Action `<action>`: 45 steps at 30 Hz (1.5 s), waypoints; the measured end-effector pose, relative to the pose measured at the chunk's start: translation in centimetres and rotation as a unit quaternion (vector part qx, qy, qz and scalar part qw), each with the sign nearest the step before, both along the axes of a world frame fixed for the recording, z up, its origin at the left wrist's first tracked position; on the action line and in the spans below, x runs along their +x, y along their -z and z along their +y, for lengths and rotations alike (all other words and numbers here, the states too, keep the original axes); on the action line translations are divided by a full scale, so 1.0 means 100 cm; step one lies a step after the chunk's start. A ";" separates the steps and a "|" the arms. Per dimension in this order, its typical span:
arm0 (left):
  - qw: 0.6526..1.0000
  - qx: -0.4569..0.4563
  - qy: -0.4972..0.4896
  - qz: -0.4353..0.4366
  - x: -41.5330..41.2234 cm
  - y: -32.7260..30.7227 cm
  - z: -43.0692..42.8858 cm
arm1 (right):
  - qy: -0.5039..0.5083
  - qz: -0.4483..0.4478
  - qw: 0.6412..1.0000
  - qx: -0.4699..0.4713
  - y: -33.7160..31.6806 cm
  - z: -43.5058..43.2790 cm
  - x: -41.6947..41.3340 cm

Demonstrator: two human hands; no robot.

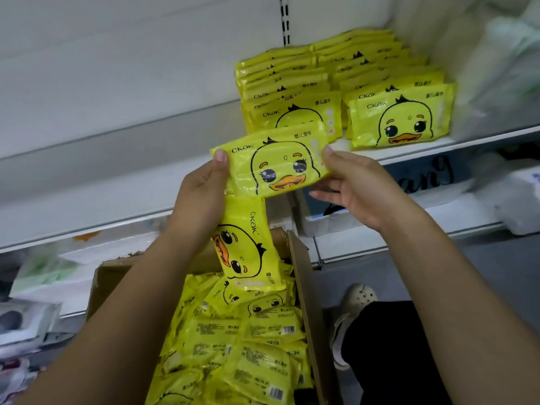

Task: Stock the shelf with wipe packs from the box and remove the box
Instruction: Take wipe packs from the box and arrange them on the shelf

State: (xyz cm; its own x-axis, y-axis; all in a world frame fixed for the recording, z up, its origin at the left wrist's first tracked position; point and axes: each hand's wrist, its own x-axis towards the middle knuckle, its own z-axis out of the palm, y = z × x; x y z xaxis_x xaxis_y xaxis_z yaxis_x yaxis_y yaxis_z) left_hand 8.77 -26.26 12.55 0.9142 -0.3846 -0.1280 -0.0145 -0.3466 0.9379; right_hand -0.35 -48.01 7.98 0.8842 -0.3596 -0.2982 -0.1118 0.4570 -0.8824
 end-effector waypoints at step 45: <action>0.993 0.091 -0.015 -0.078 0.073 0.039 -0.071 | 0.221 0.035 0.906 -0.360 0.044 -0.004 0.040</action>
State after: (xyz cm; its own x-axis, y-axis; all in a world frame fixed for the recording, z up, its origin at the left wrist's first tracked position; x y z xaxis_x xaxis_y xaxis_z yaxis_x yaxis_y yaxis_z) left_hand 16.10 -33.33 8.64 0.9394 -0.3396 -0.0478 -0.1422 -0.5127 0.8467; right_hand 3.70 -48.43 3.60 0.5937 -0.7978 0.1049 -0.1244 -0.2198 -0.9676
